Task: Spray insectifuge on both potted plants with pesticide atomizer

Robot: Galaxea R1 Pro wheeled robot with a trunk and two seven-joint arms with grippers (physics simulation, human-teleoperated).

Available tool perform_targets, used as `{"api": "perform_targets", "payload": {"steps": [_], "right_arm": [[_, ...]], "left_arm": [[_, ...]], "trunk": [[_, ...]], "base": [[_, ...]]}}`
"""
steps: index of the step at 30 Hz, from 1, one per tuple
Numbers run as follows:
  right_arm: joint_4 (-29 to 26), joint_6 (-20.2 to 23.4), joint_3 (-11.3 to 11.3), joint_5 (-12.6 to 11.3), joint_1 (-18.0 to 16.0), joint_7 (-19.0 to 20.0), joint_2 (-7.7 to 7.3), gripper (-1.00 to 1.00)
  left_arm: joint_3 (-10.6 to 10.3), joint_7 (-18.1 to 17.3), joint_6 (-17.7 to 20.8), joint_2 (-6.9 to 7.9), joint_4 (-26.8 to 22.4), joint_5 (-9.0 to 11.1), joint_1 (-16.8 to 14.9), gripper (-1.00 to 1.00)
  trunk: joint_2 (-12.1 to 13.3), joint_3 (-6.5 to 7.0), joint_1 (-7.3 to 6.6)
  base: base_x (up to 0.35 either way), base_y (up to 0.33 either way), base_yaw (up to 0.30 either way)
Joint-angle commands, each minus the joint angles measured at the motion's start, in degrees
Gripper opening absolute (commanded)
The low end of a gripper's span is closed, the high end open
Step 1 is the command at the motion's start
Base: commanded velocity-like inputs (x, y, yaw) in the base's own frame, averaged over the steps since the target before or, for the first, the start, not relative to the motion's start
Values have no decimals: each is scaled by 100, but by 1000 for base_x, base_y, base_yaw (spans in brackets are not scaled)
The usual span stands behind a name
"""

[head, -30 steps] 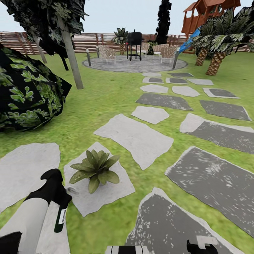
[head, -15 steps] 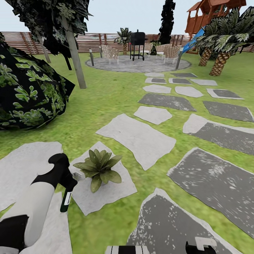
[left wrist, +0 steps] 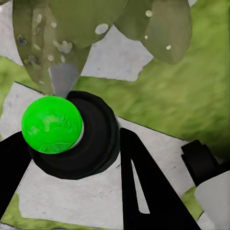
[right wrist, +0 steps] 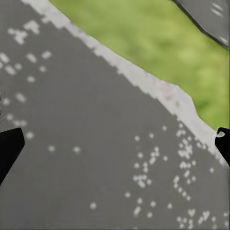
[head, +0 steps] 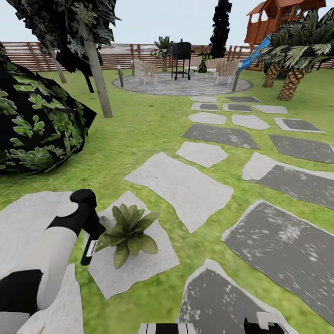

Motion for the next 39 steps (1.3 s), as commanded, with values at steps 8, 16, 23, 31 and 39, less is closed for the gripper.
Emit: {"api": "perform_targets", "payload": {"steps": [8,16,23,31,39], "right_arm": [[0,-23,-46,60,-4,-20,1,100],[-2,-28,-46,60,-4,-19,1,100],[-2,-23,-46,60,-4,-18,1,100],[-2,-22,-46,60,-4,-16,1,100],[-2,-22,-46,60,-4,-20,16,100]], "left_arm": [[-836,-228,60,-25,-27,-191,-35,-100],[-836,-228,68,-27,-27,-191,-36,-100],[-836,-228,69,-43,-44,-191,-36,-100],[-836,-228,94,-43,-40,-191,-28,-100],[-836,-228,113,-42,-39,-191,-27,-100]], "trunk": [[-2,8,-1],[-2,60,-1],[-2,108,-1],[-2,124,-1],[-2,124,-1]], "base": [[7,-4,234],[0,0,204],[47,-144,184],[129,-245,54],[303,-53,11]]}}
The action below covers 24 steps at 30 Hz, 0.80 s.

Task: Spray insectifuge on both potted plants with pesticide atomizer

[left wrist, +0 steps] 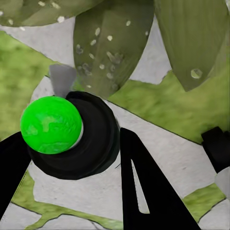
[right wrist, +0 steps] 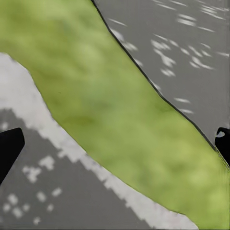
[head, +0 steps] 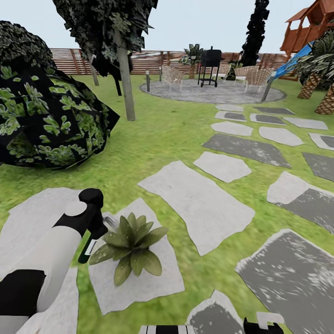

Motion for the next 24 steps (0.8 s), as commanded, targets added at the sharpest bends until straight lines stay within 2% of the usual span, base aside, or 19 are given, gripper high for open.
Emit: {"api": "perform_targets", "payload": {"steps": [1,6,15,24], "right_arm": [[7,-18,-46,60,-3,-16,2,100],[7,-18,-46,60,-3,-16,3,100],[7,-18,-46,60,-3,-16,3,100],[7,-18,-51,60,-3,-16,-5,100]], "left_arm": [[-26,-54,61,8,-3,-41,-3,-100],[-30,-54,53,7,41,-73,22,-100],[-35,-54,52,3,68,-74,52,-100],[-42,-54,52,7,65,-78,37,-100]], "trunk": [[-2,-5,2],[-2,-5,2],[-2,-5,2],[-2,-5,2]], "base": [[326,-2,164],[264,0,248],[18,-5,277],[0,-242,263]]}}
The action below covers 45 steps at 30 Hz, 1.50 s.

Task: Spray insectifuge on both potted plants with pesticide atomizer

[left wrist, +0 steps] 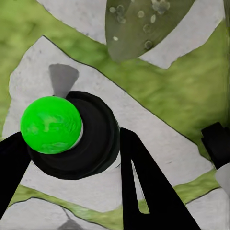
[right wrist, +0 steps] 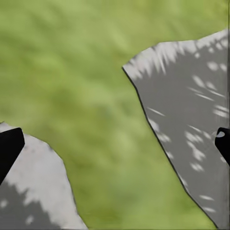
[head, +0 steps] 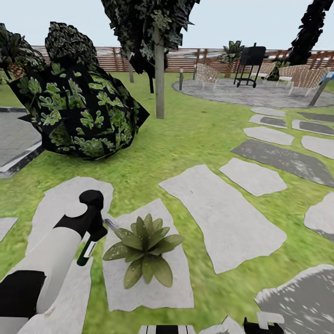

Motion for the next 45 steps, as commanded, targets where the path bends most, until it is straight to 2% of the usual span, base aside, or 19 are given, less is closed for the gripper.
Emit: {"api": "perform_targets", "payload": {"steps": [1,32,38,45], "right_arm": [[6,-16,-46,60,-3,-13,-5,100],[8,-16,-41,60,-3,-13,11,100],[7,-16,-41,60,-3,-13,10,100],[7,-16,-41,60,-3,-13,11,100]], "left_arm": [[-24,-55,60,1,-2,-42,-2,-100],[-31,-55,65,18,-11,-44,0,-100],[-19,-55,68,41,-8,-147,12,-100],[6,-55,69,103,0,-158,38,-100]], "trunk": [[-2,-5,-1],[-2,-5,-1],[-2,-5,-1],[-2,-5,-1]], "base": [[-5,-272,56],[-81,-273,4],[-127,-269,218],[-182,-235,275]]}}
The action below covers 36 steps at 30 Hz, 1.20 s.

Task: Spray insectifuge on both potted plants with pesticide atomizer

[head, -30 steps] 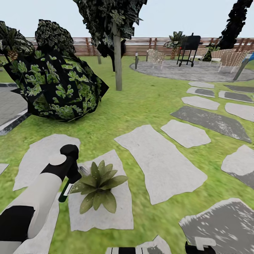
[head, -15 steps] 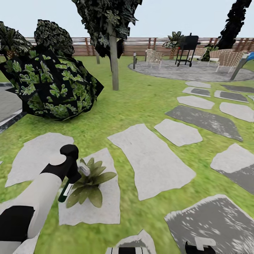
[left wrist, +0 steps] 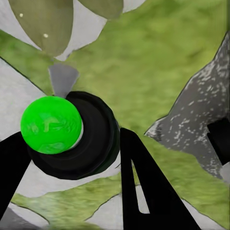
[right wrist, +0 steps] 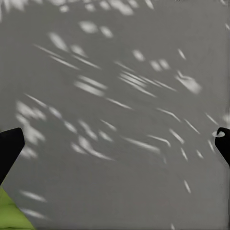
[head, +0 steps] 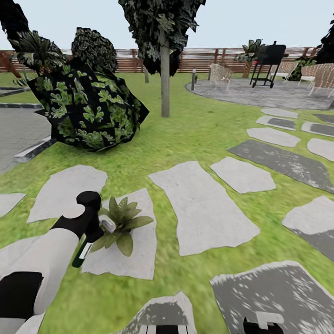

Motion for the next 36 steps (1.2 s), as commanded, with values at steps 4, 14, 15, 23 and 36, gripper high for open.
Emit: {"api": "perform_targets", "payload": {"steps": [4,14,15,23,36], "right_arm": [[5,-16,-46,60,-2,-13,2,100],[14,-10,-46,69,-2,7,-34,100],[14,-9,-46,69,-2,9,-35,100],[10,-12,-49,61,-2,0,-34,100],[8,-8,-55,60,-2,-5,-43,100]], "left_arm": [[-7,-55,79,68,4,-138,31,-100],[27,-55,616,8,12,-199,593,-100],[47,-55,621,7,13,-199,595,-100],[684,-55,632,14,8,-193,761,-100],[1622,77,623,-34,4,-111,1003,-100]], "trunk": [[-2,-5,-4],[-2,-5,-4],[-2,-5,-4],[-2,-5,-4],[-2,-5,-4]], "base": [[-86,-54,276],[-4,-2,109],[0,0,2],[0,0,0],[113,-90,0]]}}
